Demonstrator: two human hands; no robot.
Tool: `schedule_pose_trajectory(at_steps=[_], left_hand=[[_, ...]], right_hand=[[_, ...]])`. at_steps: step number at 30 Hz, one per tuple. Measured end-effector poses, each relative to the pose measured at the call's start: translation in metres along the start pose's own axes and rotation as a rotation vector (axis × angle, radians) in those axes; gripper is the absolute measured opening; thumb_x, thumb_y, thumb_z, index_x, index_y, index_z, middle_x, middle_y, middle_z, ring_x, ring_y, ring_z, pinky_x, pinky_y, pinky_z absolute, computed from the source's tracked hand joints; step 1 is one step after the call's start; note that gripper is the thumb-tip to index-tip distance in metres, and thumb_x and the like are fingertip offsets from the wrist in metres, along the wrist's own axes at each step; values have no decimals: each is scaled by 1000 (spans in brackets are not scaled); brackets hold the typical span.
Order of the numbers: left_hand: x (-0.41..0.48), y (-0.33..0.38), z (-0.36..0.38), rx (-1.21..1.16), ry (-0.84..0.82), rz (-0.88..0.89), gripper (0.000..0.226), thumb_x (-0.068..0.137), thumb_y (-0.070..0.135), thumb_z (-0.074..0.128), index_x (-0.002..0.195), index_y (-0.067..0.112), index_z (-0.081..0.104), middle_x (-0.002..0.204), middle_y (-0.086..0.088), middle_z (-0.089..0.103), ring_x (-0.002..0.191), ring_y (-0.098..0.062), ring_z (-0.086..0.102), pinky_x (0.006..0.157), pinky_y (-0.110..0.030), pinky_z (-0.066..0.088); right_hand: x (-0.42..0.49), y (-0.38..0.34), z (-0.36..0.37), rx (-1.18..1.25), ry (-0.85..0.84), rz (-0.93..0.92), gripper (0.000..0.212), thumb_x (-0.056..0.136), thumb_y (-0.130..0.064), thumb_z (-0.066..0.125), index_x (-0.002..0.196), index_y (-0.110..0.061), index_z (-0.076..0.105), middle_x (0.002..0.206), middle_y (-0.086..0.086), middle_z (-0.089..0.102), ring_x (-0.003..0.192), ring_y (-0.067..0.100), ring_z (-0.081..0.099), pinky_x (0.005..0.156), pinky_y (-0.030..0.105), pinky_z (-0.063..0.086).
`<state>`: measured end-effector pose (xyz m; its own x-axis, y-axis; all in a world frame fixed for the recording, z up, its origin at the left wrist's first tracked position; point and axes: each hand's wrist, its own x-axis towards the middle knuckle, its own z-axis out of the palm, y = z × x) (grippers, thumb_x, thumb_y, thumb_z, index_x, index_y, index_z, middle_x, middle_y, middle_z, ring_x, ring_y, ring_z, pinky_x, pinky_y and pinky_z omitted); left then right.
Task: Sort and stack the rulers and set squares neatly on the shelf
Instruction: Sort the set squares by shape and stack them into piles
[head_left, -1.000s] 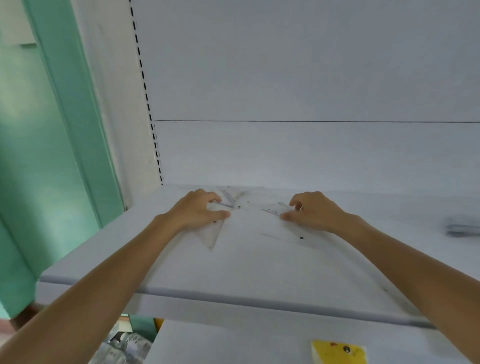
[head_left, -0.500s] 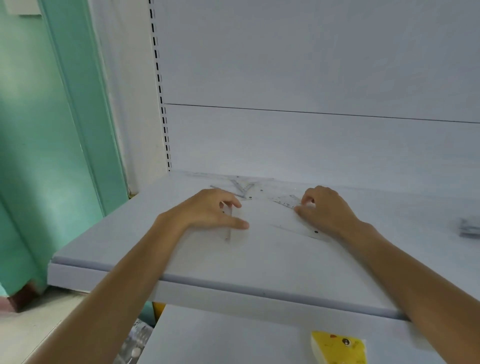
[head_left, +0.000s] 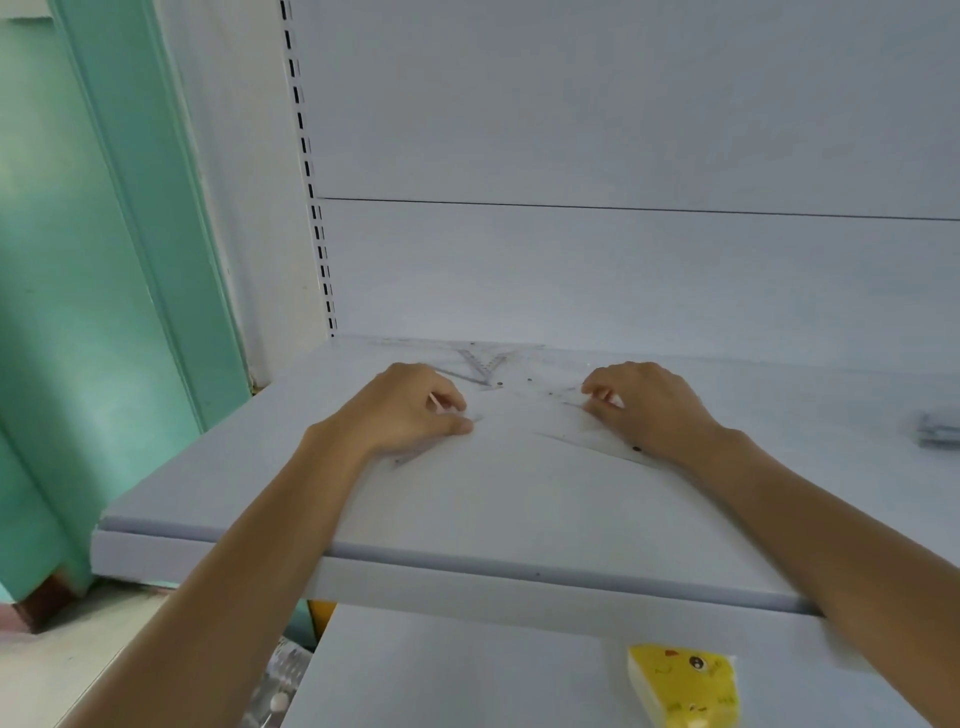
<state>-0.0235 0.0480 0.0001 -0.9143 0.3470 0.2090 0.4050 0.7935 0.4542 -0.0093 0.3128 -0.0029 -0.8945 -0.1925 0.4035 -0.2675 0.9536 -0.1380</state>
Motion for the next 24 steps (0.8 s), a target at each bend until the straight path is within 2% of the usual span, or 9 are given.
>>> schedule_pose_trajectory(at_steps=[3,6,8,10,12,14,16,20,24], left_hand=[[0,4,3,-88,-10,122,22,78,28,72,100,23,70,91,14,62,86,-1,58,84,-17,46],[1,8,0,-72,49,223,27,82,21,67,109,22,66,111,8,61,99,0,52,88,-5,34],[0,9,-6,5,62,210,28,86,29,62,114,25,63,121,6,57,111,-6,49,92,-13,31],[-8,7,-8,75,-43,134,37,86,43,57,120,27,59,130,7,52,122,-10,45,99,-20,30],[-25,4,-5,136,-187,106,56,84,55,50,133,28,47,143,9,40,133,-8,32,105,-17,19],[-45,4,-2,159,-274,106,77,76,70,38,142,31,31,152,13,23,139,-5,17,109,-19,9],[-63,8,-5,193,-299,103,93,65,84,30,144,35,23,153,16,18,138,-3,11,113,-27,9],[-95,31,-1,451,-214,277,103,55,92,33,143,41,20,148,19,22,128,-5,17,105,-33,19],[-115,59,23,392,-35,556,68,78,58,59,139,38,35,135,9,40,113,-14,35,94,-30,27]], right_hand=[[2,-3,-1,-106,-4,14,30,97,-19,35,119,-19,56,110,3,63,103,25,56,82,31,41],[1,-5,-4,-74,79,3,20,95,-16,41,106,-12,57,96,6,64,88,28,57,76,34,43],[-1,-4,-5,14,124,-16,13,92,-12,44,96,-6,55,85,7,62,78,28,55,71,35,44],[-1,0,-7,104,143,-10,10,91,-6,43,92,-3,52,85,9,60,77,29,55,72,39,47],[3,5,-8,164,136,27,15,91,-1,40,101,-3,50,97,12,60,86,31,58,77,43,49],[5,9,-9,186,115,56,41,86,8,38,122,-9,43,106,11,58,91,31,57,81,43,49],[5,10,-8,171,108,56,59,81,14,37,132,-16,40,108,10,56,94,27,55,81,37,47],[3,10,-6,180,100,79,53,83,10,33,129,-13,45,108,13,51,90,24,48,76,31,38],[6,2,-7,225,104,97,32,93,-21,43,124,-12,45,101,8,47,86,22,47,76,31,36]])
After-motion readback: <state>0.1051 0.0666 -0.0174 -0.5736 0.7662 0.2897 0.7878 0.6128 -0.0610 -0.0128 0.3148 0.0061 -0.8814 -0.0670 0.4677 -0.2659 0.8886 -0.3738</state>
